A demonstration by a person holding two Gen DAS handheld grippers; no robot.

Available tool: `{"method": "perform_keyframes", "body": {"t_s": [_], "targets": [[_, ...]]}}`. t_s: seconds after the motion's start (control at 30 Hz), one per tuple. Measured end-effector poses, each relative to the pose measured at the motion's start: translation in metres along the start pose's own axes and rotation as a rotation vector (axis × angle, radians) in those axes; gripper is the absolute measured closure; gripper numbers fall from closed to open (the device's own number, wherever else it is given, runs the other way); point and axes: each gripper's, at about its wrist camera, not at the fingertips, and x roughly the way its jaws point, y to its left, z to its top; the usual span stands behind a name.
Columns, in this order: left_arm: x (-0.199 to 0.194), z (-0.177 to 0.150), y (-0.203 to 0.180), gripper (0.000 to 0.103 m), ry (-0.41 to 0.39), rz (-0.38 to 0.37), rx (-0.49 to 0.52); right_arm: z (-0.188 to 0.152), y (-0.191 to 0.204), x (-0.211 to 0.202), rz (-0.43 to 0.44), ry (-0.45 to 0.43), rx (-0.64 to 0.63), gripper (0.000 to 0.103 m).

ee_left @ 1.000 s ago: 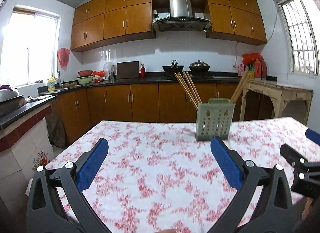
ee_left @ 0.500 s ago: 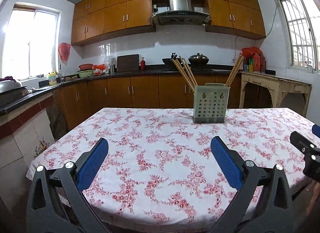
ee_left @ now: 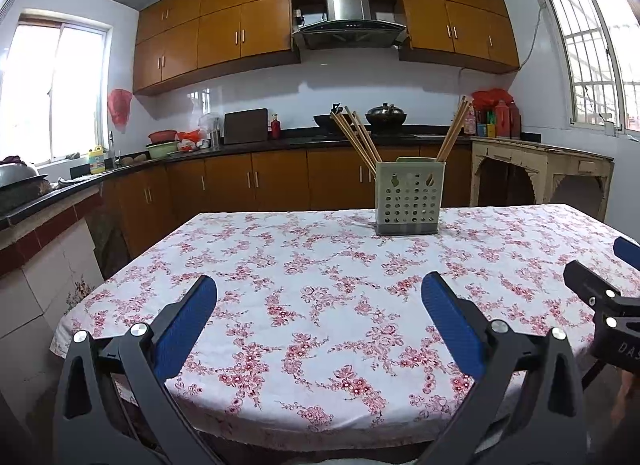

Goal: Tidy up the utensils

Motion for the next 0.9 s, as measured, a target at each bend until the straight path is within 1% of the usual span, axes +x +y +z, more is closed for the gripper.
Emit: {"method": "perform_keyframes", "body": {"t_s": [0.9], "targets": [[-0.0004,-0.0020,-0.0021,0.002,0.005,-0.007,-0.006,-0.0016,-0.0026,-0.0057,-0.010,-0.005,0.014,0.004]]}}
